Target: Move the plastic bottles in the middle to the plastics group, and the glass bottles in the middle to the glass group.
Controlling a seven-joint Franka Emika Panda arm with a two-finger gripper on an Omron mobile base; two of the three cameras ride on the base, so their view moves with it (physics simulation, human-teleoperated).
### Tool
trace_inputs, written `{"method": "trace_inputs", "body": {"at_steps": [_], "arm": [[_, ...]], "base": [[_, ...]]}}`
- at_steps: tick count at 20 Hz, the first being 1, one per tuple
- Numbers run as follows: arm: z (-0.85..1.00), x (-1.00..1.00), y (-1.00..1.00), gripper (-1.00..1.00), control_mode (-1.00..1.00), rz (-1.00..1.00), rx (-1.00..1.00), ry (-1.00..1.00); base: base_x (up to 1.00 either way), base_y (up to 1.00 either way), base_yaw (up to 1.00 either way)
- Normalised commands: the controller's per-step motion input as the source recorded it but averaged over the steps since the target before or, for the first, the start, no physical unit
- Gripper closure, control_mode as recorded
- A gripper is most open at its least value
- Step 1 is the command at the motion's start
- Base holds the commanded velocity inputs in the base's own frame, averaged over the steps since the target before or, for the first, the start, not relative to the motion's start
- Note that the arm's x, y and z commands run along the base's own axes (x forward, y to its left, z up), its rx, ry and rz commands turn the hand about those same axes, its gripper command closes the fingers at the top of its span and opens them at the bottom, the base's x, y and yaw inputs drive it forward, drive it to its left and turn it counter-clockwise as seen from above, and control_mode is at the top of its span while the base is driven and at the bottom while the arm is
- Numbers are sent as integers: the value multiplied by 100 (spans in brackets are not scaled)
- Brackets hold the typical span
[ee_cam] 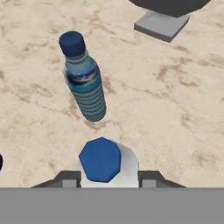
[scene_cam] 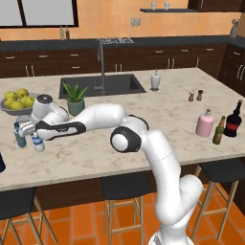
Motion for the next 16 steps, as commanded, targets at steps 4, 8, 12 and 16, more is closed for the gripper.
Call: {"method": "trace_inputs", "body": {"at_steps": [4, 8, 12, 16], "arm": [[-24, 0, -2, 100, -100, 0, 5, -5], [-3, 0, -6, 100, -100, 0, 3, 0], [0, 1, -4, 100, -100, -1, 0, 0], [-10, 0, -14, 100, -100, -2, 3, 0]], "base": [[0, 0, 0], [0, 0, 0], [0, 0, 0], [0, 0, 0]]}}
